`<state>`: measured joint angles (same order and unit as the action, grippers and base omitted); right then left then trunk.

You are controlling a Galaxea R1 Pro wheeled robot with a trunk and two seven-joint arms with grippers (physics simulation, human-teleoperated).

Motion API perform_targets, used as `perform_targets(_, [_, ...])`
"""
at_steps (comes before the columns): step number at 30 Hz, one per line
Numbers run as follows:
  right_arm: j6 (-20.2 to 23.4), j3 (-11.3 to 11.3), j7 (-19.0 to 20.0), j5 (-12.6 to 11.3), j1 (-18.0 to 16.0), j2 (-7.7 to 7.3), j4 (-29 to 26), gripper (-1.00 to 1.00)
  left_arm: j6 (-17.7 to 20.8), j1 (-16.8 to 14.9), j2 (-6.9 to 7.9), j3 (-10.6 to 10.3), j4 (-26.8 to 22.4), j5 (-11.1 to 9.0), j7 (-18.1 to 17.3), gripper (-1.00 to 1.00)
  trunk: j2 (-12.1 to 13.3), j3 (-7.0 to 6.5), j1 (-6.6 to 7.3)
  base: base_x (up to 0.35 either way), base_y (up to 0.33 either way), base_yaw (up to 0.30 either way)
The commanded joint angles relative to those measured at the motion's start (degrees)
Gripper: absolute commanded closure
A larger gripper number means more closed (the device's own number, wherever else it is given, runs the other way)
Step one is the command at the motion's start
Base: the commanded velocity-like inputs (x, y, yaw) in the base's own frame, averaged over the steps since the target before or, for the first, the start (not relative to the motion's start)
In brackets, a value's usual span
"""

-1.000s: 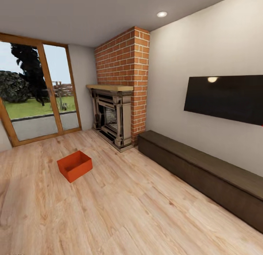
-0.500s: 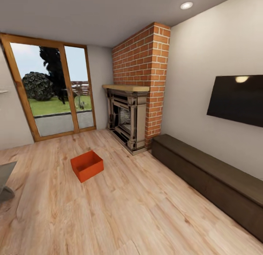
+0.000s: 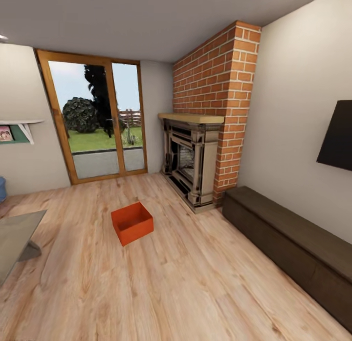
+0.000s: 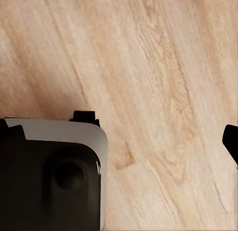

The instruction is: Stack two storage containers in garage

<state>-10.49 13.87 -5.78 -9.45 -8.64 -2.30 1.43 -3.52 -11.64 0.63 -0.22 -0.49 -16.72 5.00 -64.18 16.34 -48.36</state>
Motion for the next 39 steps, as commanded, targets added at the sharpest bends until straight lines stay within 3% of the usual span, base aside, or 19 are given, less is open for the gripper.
perform_targets(1, [-0.35, 0.48, -0.02, -0.57, -0.06, 0.01, 0.15, -1.00, -0.17, -0.05, -0.01, -0.05, 0.05, -0.22, 0.10, -1.00, -0.04, 0.07, -0.04, 0.317, -0.098, 0.278])
perform_targets(39, [-0.41, 0.37, -0.02, -0.65, -0.06, 0.01, 0.15, -1.00, -0.17, -0.05, -0.08, -0.05, 0.05, -0.07, 0.10, -1.00, -0.04, 0.07, -0.04, 0.317, -0.099, 0.278])
